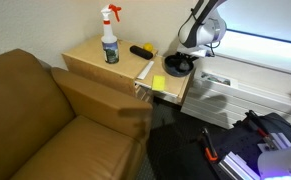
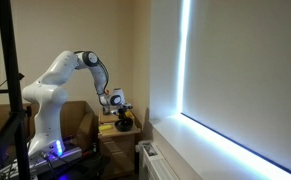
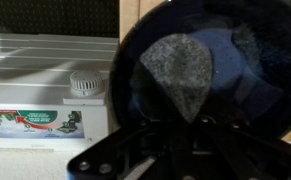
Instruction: Pick the socks and put them in the bowl, then pick them from the bowl and put them on the cabinet top
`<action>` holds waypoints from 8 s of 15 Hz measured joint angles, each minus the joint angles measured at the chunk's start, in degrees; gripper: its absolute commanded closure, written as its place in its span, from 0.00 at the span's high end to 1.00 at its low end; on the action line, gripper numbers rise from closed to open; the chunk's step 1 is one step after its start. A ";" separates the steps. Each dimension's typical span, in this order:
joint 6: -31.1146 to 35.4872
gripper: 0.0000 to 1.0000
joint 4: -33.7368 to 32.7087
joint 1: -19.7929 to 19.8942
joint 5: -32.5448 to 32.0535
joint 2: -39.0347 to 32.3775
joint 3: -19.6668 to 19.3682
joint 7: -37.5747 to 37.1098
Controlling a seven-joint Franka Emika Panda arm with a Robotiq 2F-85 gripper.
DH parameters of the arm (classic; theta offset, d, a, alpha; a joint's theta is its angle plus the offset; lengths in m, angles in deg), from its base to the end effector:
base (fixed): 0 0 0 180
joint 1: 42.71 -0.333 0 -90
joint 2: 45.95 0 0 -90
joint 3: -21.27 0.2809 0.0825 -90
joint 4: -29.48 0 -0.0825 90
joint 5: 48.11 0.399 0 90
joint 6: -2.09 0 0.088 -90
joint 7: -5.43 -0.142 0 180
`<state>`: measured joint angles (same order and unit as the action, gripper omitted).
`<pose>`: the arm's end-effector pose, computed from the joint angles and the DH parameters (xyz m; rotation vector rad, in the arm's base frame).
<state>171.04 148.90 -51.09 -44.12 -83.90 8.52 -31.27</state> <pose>0.5839 -0.0598 0.0559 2.8761 -1.0876 0.3750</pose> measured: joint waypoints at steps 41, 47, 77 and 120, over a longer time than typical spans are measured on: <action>-2.84 1.00 -2.00 3.47 2.17 -1.32 4.81 19.61; -2.51 1.00 -2.47 6.20 5.68 -1.98 8.68 19.70; 11.15 0.03 15.62 10.72 9.19 21.33 11.92 22.57; 3.62 0.37 -17.55 10.50 13.82 -11.15 34.18 30.35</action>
<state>174.66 131.34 -40.59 -30.30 -95.06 42.69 -0.93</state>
